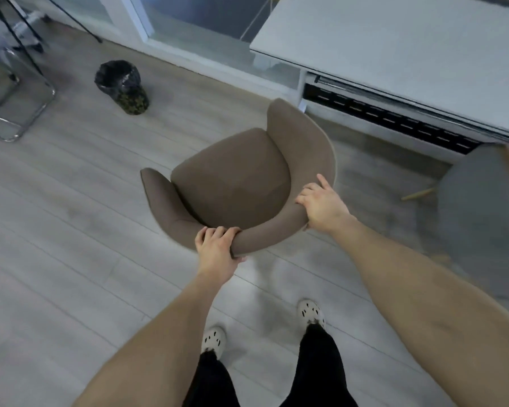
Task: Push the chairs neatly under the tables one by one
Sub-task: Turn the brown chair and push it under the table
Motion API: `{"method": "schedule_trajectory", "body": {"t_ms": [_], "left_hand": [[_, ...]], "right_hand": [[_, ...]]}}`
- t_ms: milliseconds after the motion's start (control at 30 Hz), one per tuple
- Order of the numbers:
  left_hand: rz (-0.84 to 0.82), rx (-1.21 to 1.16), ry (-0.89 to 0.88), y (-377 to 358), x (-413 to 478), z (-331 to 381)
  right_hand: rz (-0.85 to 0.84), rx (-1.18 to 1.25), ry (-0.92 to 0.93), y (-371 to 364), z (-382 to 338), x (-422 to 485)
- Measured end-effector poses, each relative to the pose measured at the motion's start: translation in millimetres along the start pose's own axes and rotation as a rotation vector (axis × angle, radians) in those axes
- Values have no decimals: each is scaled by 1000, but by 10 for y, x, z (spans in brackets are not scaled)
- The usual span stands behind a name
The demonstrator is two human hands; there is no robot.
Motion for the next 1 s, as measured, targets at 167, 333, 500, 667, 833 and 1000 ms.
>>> {"method": "schedule_trajectory", "body": {"t_ms": [167,333,500,667,833,1000], "left_hand": [[-52,44,-195,159,-18,-519],[-161,139,-407,189,-91,-674],[-212,226,-584,114,-113,-520],[-352,280,-698,94,32,-268],[-495,146,-500,413,22,-183],[-254,-53,31,508,118,-595]], "right_hand": [[42,90,-190,-82,-628,-453],[69,232,-369,-347,-1191,-979],[79,348,-513,-627,-1435,-1447],[106,396,-619,-809,-1556,-1721],[181,696,-683,-727,-1564,-1971],[352,779,-1172,-784,-1400,-2275]]}}
Point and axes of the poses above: each hand's wrist, its own x-axis towards the middle knuckle, its own y-axis out of the back of the hand, z = x × y, the point moved 9 cm from there along x, towards the middle knuckle, and after that the axes turned 3 degrees about -z, right-handed, at the moved point
